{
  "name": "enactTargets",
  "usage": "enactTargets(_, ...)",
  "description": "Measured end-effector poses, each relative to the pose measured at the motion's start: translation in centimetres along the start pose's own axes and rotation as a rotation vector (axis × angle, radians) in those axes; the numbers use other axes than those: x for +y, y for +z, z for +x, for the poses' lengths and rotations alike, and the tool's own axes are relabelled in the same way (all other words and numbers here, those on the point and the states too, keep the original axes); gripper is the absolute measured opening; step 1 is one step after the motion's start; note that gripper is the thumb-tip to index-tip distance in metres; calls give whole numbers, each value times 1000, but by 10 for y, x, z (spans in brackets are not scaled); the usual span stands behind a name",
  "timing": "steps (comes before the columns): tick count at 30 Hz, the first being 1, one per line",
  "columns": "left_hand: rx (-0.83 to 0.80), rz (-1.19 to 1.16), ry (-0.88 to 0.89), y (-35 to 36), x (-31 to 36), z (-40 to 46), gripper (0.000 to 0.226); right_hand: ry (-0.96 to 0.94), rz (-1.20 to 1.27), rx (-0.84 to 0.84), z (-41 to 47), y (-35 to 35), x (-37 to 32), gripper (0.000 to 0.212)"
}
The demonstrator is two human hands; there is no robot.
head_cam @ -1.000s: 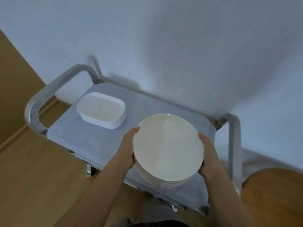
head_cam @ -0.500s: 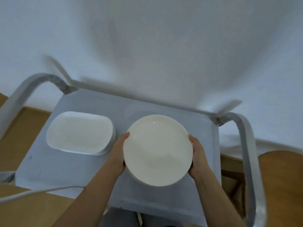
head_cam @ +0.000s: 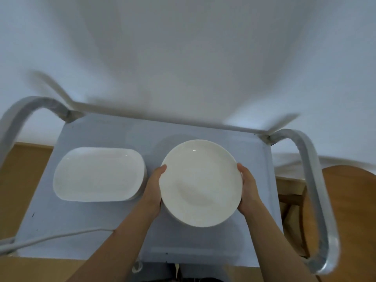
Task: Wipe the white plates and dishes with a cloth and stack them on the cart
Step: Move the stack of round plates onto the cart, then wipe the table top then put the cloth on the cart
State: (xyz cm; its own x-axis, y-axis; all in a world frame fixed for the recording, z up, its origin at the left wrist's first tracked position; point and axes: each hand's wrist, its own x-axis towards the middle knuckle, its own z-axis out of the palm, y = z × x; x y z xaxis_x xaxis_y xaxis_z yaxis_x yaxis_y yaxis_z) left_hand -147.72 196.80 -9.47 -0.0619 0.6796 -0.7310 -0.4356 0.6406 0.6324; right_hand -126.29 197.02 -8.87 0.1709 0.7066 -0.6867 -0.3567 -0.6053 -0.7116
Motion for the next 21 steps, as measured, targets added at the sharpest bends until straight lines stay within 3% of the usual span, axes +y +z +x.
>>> enactTargets(2,50,75,43,-3,1,2,19,5,-71,-9,-2,0,-1,33)
enactTargets(6,173,672,323,-14,0,0,40,-82,-320,128,-11,0,-8,32)
enactTargets(9,151,861,532,-7,-3,-16,50,-276,-566,222,-26,-6,-11,34)
enactTargets(12,147,1009,670,7,-3,-32,68,-348,-735,225,-48,-22,-12,43)
enactTargets(17,18,1268,908,51,-17,-61,60,-445,-715,270,-92,-65,-12,43)
enactTargets(21,-203,1276,1000,100,-56,-97,54,-561,-687,403,-131,-116,-7,30)
